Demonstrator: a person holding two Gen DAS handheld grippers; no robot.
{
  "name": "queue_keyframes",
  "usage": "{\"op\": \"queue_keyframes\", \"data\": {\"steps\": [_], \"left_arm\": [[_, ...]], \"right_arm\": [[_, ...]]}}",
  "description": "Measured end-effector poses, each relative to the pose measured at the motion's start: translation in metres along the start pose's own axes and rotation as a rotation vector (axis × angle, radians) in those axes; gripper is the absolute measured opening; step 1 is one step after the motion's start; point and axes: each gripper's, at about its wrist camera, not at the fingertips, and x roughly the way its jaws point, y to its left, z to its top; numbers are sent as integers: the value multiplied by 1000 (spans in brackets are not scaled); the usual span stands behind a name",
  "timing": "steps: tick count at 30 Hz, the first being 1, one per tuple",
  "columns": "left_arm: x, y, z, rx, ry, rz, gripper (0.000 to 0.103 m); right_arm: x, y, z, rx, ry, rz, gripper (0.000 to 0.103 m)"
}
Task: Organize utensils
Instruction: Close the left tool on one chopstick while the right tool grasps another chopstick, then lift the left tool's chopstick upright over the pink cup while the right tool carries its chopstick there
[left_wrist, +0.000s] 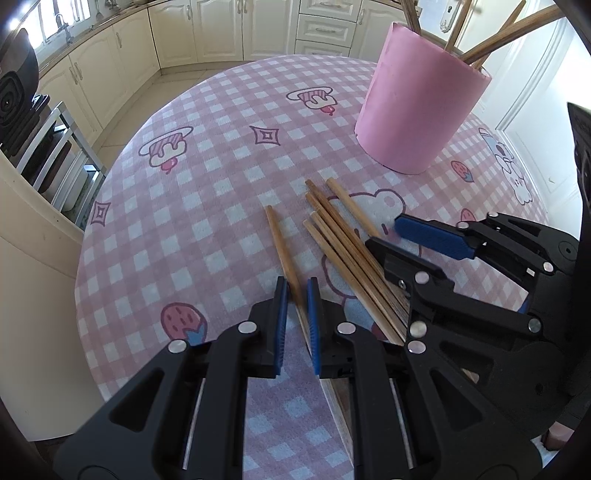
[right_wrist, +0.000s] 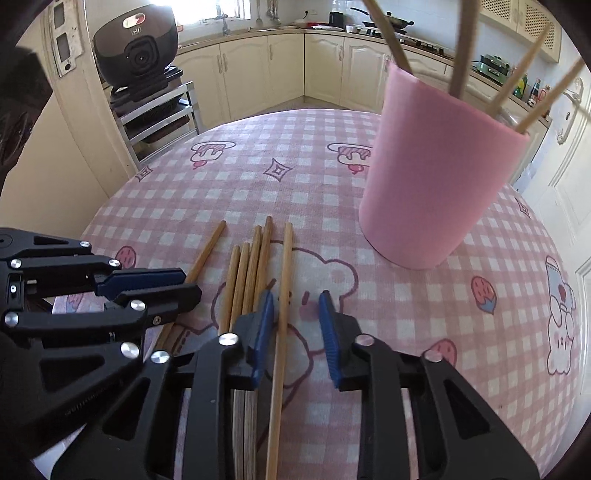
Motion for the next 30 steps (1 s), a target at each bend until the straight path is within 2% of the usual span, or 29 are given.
{"op": "queue_keyframes", "data": {"steps": [3, 5, 7, 14, 20, 25, 28, 30], "left_arm": [[-2, 1, -2, 1, -11, -1, 11], [-2, 1, -3, -5, -19, -3, 11], [-3, 1, -3, -11, -23, -6, 10], [-19, 2, -6, -36, -58, -36, 8], [-56, -7, -4, -29, -136, -72, 7], [-94, -23, -5, -3, -235, -84, 6], [-111, -31, -5, 12, -272, -118, 6], [-120, -32, -6, 21, -294, -102, 6]], "right_arm": [[2, 5, 1, -28, 6, -12, 8], [2, 8, -1, -37, 0, -20, 4], [0, 8, -2, -32, -6, -14, 4], [-30, -3, -10, 65, -71, 105, 4], [-71, -9, -17, 123, -164, 203, 4], [-102, -3, -22, 102, -230, 221, 4], [-113, -5, -25, 126, -267, 259, 4], [-122, -9, -27, 141, -300, 254, 4]]}}
